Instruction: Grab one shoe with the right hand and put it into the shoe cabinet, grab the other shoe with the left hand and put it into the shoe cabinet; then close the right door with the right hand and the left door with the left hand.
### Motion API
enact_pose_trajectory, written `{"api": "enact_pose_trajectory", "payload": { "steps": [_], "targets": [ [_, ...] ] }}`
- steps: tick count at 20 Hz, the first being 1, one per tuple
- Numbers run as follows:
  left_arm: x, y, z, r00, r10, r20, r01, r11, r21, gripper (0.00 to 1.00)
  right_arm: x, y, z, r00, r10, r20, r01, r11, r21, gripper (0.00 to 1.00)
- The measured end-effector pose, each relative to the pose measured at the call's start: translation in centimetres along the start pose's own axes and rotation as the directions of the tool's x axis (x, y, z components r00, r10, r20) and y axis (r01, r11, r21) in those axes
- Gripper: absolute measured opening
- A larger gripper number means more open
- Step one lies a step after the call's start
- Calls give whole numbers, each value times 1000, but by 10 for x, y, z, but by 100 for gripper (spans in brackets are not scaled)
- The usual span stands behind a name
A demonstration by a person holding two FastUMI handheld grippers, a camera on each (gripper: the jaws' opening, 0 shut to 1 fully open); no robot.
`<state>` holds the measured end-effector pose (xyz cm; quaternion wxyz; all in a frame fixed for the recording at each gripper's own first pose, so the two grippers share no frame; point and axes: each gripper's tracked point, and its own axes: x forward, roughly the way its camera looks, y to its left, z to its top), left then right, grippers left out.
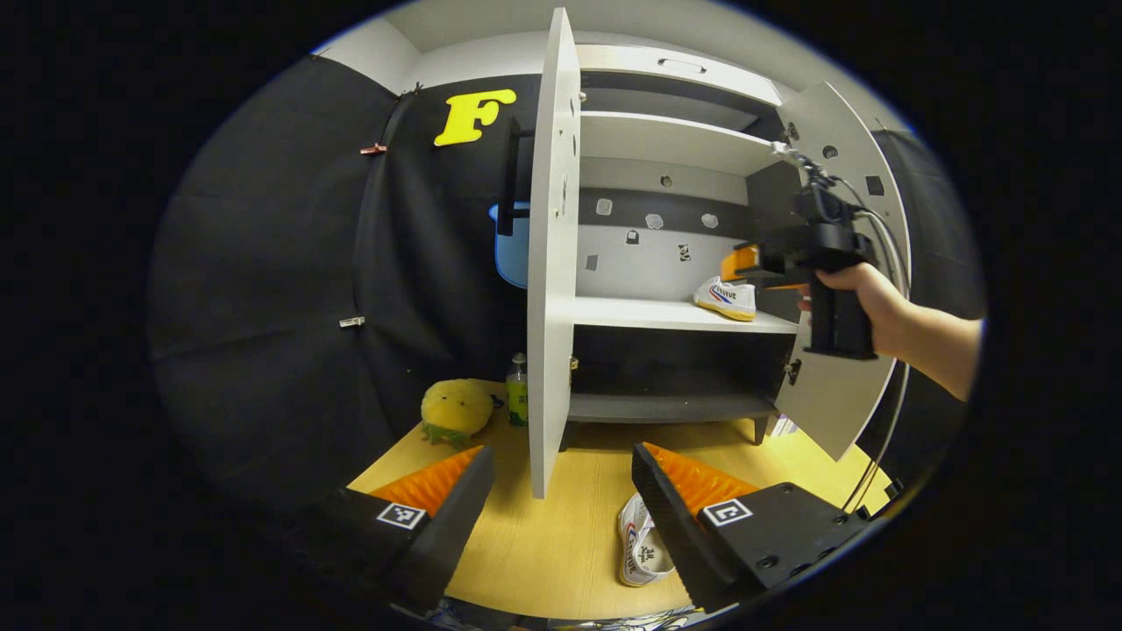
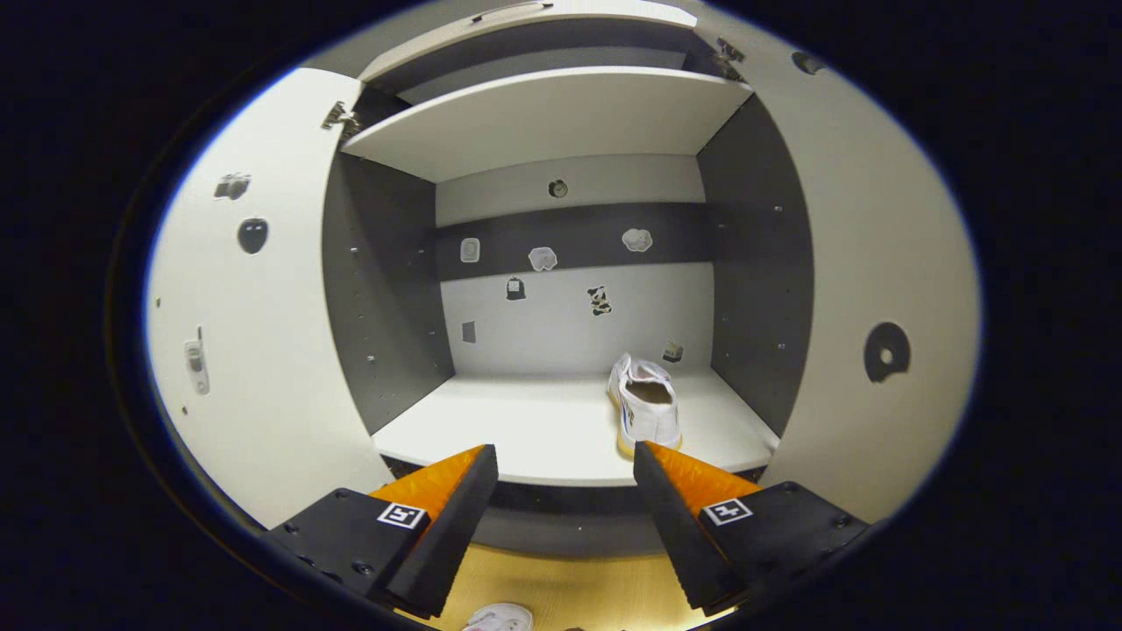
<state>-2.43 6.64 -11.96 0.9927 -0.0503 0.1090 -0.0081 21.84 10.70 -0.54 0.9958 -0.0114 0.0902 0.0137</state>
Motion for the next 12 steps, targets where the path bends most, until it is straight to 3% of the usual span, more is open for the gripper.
{"api": "enact_pose_trajectory", "payload": {
  "steps": [5, 12],
  "targets": [
    [12, -12, -20, 999, -27, -43, 25, 999, -31, 96, -74, -18, -53, 999, -32, -5, 31, 999, -22, 98],
    [27, -35, -56, 989, -88, -123, 84, 996, -42, 97, -150, -61, -142, 983, -81, -162, 72, 996, -60, 99]
  ]
}}
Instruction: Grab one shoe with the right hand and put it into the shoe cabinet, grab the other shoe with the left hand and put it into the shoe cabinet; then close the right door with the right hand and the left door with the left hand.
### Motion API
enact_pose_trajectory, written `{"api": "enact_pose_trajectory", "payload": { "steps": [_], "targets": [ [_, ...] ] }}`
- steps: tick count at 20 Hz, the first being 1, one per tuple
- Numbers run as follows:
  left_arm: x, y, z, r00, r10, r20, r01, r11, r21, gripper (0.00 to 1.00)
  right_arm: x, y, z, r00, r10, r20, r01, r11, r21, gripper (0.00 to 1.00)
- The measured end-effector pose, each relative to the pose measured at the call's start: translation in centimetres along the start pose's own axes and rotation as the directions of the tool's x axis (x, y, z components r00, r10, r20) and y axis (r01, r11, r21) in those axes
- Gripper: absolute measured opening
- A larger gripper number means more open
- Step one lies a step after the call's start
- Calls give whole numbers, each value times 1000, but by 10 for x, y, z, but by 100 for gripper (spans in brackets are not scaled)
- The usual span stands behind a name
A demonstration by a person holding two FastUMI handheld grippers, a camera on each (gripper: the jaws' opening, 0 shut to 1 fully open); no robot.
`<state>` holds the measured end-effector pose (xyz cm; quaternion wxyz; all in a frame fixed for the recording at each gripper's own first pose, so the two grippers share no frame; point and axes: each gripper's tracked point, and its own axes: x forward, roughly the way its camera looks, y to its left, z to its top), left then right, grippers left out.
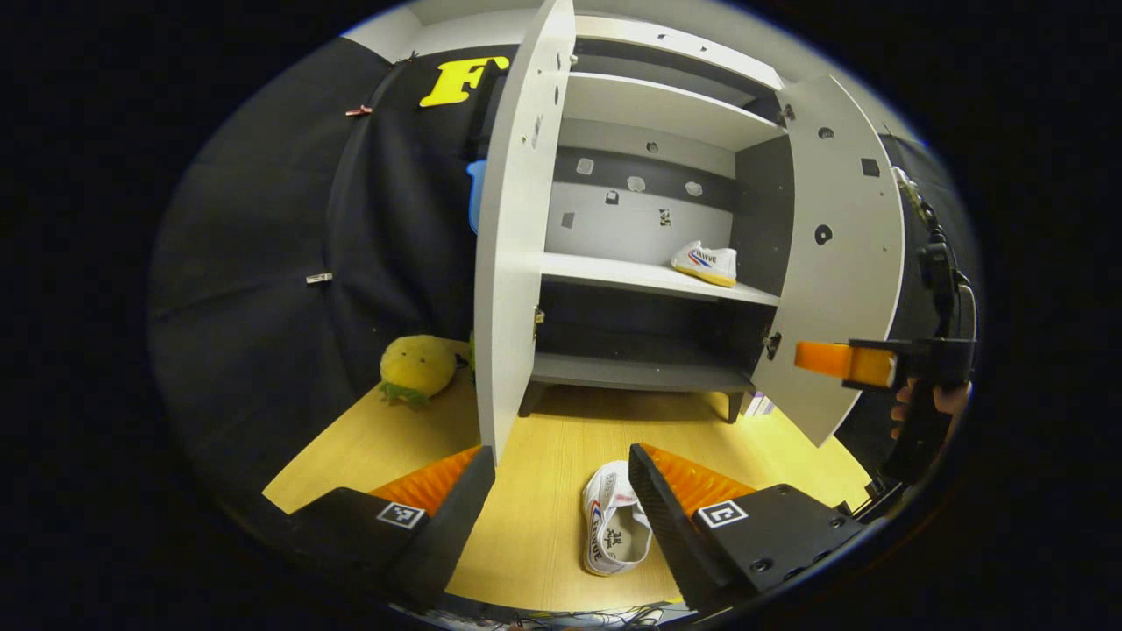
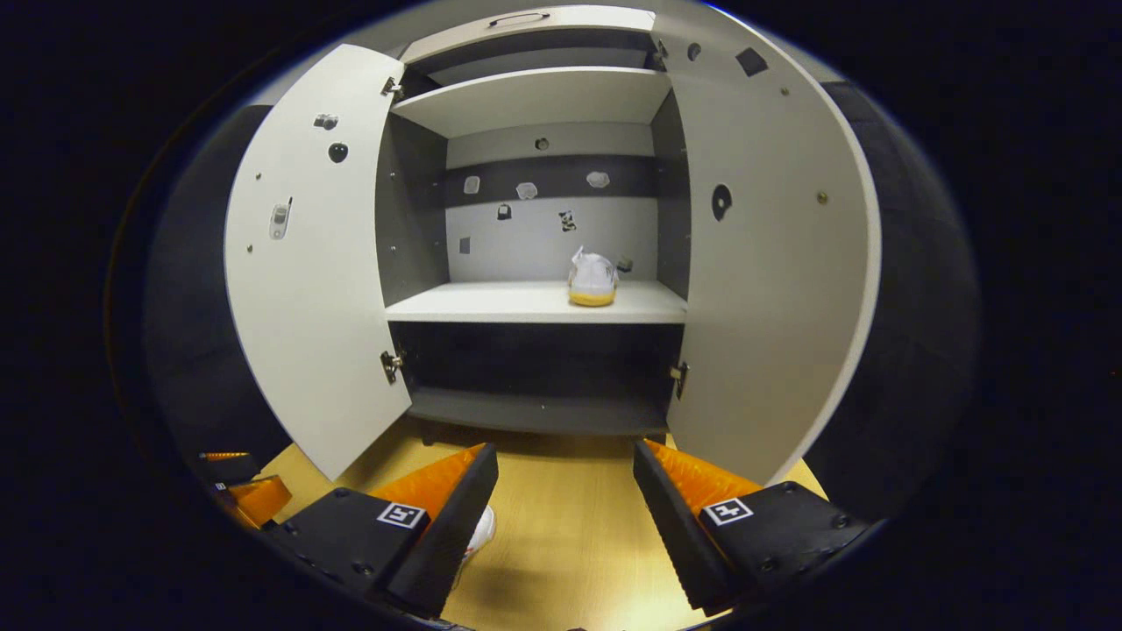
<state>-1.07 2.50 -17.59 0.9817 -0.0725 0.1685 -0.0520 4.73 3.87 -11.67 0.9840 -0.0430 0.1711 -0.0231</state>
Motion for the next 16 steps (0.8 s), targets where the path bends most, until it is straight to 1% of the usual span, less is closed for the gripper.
{"api": "enact_pose_trajectory", "payload": {
  "steps": [2, 7, 11, 14, 16],
  "targets": [
    [10, -5, -19, 999, -19, -45, 19, 1000, 0, 96, -14, -15, -22, 999, -28, -40, 29, 1000, 8, 99],
    [40, -13, -79, 984, -48, -170, 52, 998, 23, 96, -45, -49, -53, 993, -73, -90, 73, 997, -4, 99],
    [69, -18, -128, 961, -64, -270, 90, 992, 85, 96, -66, -67, -68, 989, -95, -116, 95, 995, -2, 99],
    [84, -29, -156, 941, -95, -326, 148, 979, 141, 96, -77, -77, -78, 985, -113, -130, 113, 994, -9, 99],
    [93, -32, -173, 926, -99, -364, 173, 969, 178, 96, -82, -83, -80, 983, -126, -134, 126, 992, -4, 99]
  ]
}}
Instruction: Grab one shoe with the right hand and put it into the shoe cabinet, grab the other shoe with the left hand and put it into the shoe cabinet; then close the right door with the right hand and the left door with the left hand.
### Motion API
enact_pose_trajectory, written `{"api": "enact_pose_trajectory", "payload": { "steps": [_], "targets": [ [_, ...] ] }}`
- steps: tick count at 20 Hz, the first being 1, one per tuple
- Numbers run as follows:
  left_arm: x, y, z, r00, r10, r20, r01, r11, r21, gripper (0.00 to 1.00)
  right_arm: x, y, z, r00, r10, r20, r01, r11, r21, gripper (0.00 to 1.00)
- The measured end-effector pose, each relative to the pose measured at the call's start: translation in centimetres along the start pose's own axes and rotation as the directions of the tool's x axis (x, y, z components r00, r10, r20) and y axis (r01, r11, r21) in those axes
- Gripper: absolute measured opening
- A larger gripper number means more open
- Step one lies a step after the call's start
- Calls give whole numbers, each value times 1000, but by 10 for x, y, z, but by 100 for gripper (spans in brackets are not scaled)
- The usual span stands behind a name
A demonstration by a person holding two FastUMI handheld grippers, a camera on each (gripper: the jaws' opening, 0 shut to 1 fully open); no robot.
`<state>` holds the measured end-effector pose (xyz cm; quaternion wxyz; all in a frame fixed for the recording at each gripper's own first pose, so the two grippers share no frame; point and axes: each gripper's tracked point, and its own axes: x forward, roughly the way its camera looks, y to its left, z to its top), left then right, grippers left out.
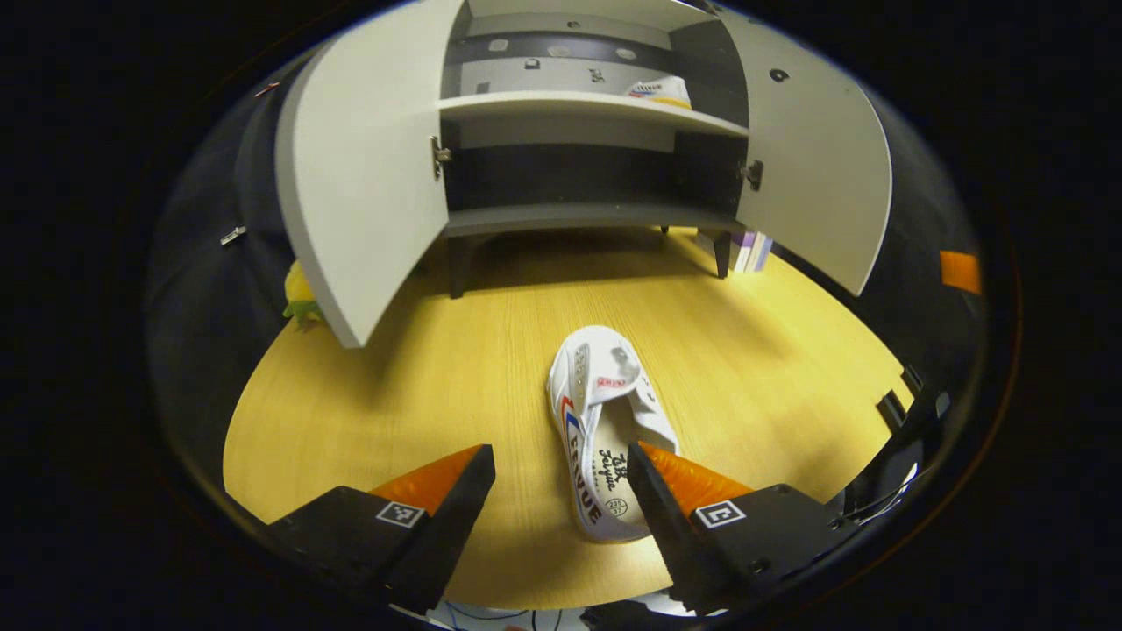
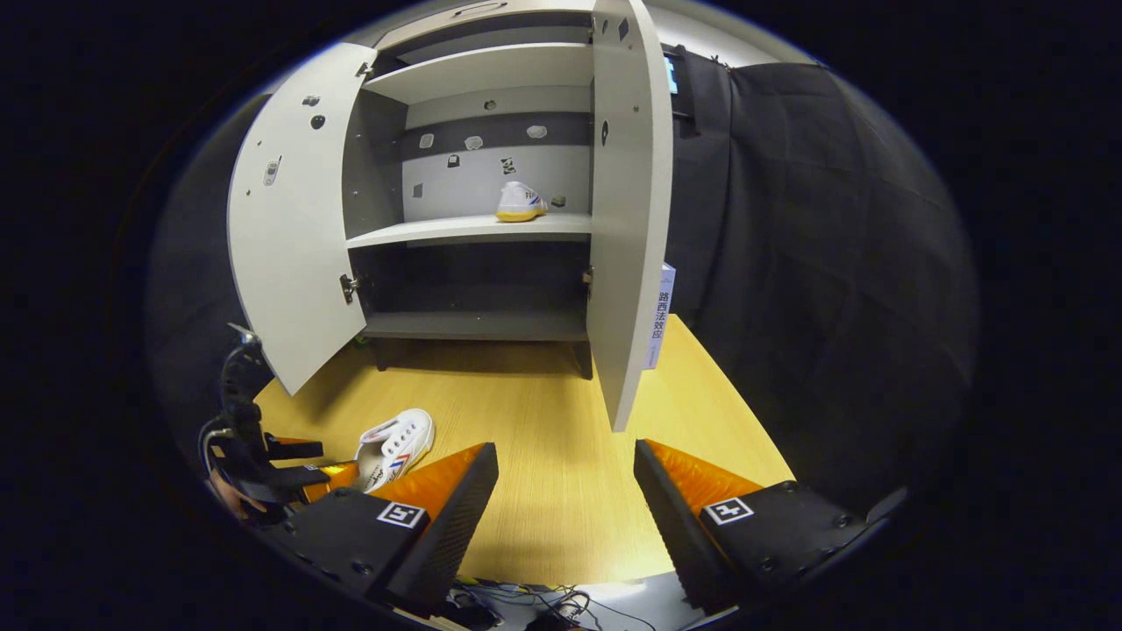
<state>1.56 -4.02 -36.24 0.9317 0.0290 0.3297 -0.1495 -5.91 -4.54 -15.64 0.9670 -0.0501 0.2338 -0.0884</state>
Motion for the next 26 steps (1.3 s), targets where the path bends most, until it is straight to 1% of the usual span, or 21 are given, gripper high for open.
{"api": "enact_pose_trajectory", "payload": {
  "steps": [3, 6, 7, 8, 9, 10, 11, 12, 14, 15, 18, 19, 21, 24, 26],
  "targets": [
    [18, -5, 3, 1000, -8, -3, 8, 1000, 14, 95, -6, -4, 1, 1000, -6, 8, 6, 1000, 7, 99],
    [40, 0, 15, 1000, 14, 3, -14, 1000, 23, 94, -8, -8, -3, 1000, -13, 2, 13, 1000, 3, 99],
    [48, 2, 17, 1000, 22, 4, -22, 999, 27, 91, -8, -8, -5, 1000, -8, -5, 8, 1000, 7, 99],
    [56, 7, 18, 999, 38, -4, -38, 999, 32, 84, -10, -9, -6, 1000, -10, -6, 10, 1000, 14, 99],
    [62, 9, 17, 999, 44, -20, -44, 999, 31, 72, -11, -12, -4, 1000, -16, -1, 16, 1000, 22, 99],
    [67, 9, 19, 999, 47, -23, -46, 998, 32, 62, -12, -15, -3, 1000, -22, 4, 22, 999, 27, 99],
    [69, 8, 23, 999, 41, -19, -40, 999, 32, 57, -12, -17, -3, 1000, -28, 8, 27, 999, 28, 99],
    [70, 6, 25, 999, 31, -15, -30, 999, 35, 57, -12, -20, -3, 999, -36, 9, 35, 999, 29, 99],
    [77, -1, 28, 1000, 13, -18, -12, 999, 51, 51, -11, -25, -5, 999, -47, 5, 47, 998, 34, 99],
    [79, -1, 28, 999, 24, -25, -22, 998, 66, 39, -10, -28, -5, 999, -53, 4, 53, 998, 38, 99],
    [84, 8, 27, 997, 71, -41, -68, 995, 78, 24, -10, -39, 1, 997, -76, 21, 75, 996, 57, 99],
    [85, 14, 25, 995, 84, -59, -80, 995, 65, 17, -9, -41, 1, 996, -80, 24, 79, 995, 62, 99],
    [85, 16, 23, 996, 57, -69, -57, 998, 8, 9, -5, -44, 0, 996, -84, 17, 82, 994, 70, 99],
    [83, 18, 25, 995, 36, -90, -40, 998, -42, 6, -1, -46, 1, 996, -83, 19, 81, 994, 75, 99],
    [79, 18, 26, 994, 52, -93, -57, 997, -47, 5, 1, -46, 2, 997, -78, 26, 76, 994, 74, 99]
  ]
}}
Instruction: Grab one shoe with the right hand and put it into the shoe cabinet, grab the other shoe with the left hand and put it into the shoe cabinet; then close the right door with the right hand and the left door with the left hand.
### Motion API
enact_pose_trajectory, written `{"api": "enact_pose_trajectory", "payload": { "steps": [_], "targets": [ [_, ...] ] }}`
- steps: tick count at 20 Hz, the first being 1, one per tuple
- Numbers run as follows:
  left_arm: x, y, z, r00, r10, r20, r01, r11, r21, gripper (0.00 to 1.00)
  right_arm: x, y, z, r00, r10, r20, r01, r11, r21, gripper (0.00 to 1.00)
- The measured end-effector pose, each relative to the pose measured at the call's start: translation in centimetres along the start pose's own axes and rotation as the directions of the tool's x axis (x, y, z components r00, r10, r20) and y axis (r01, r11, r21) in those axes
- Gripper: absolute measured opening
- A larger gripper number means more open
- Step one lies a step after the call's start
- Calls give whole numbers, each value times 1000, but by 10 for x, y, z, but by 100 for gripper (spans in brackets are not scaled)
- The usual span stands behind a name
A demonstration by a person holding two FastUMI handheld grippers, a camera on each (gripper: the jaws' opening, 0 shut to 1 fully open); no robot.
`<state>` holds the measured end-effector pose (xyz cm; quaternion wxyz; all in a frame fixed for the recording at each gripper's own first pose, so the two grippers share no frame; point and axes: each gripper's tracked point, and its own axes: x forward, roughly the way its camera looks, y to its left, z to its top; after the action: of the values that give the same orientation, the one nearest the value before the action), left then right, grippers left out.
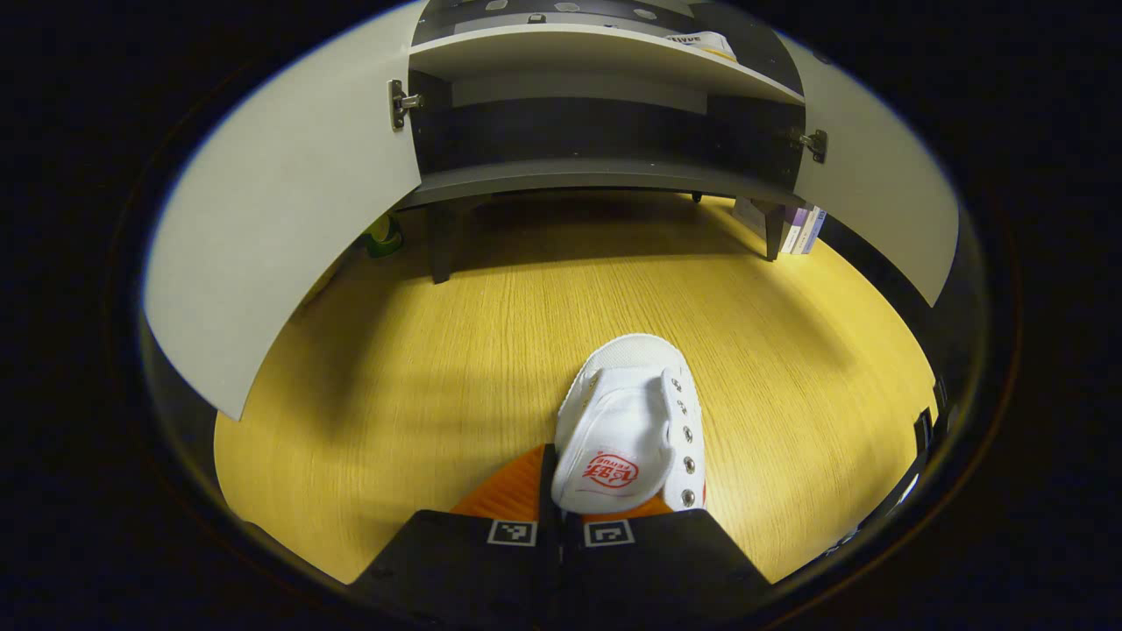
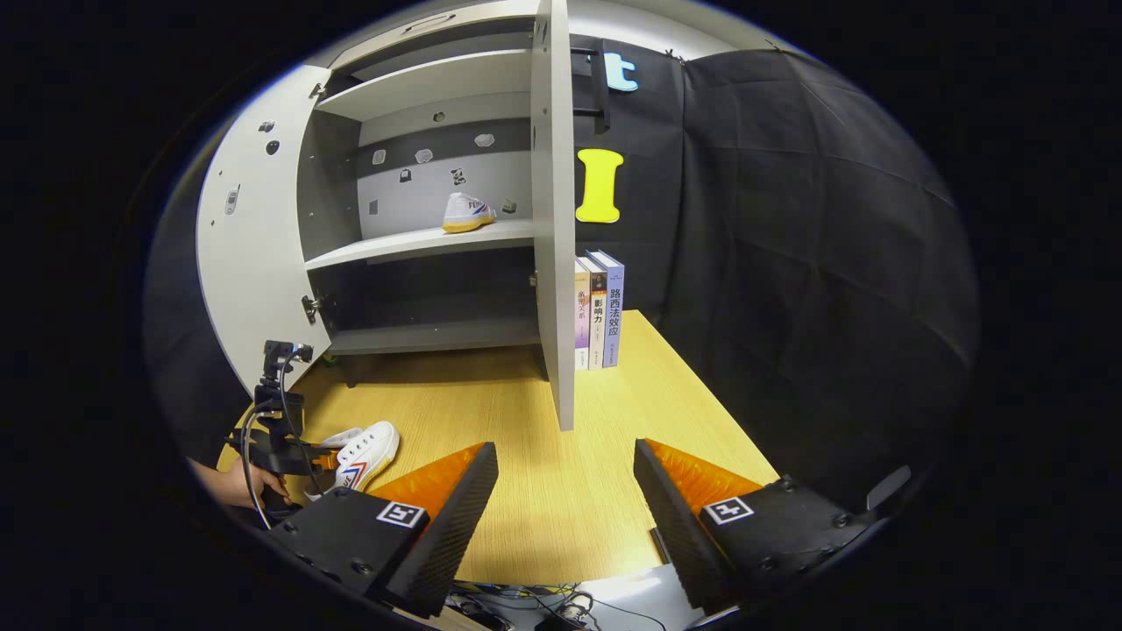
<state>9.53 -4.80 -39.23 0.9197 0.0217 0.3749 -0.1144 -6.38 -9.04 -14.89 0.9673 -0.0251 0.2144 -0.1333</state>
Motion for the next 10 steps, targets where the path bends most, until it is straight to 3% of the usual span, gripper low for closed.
{"api": "enact_pose_trajectory", "payload": {
  "steps": [4, 10],
  "targets": [
    [-34, -6, 29, 999, -4, 51, 7, 999, -53, 5, 5, -1, 3, 1000, 7, 9, -7, 1000, 0, 99],
    [-117, -7, 131, 972, 1, 235, 20, 996, -84, 5, 6, -12, 2, 1000, 5, 22, -6, 1000, 13, 99]
  ]
}}
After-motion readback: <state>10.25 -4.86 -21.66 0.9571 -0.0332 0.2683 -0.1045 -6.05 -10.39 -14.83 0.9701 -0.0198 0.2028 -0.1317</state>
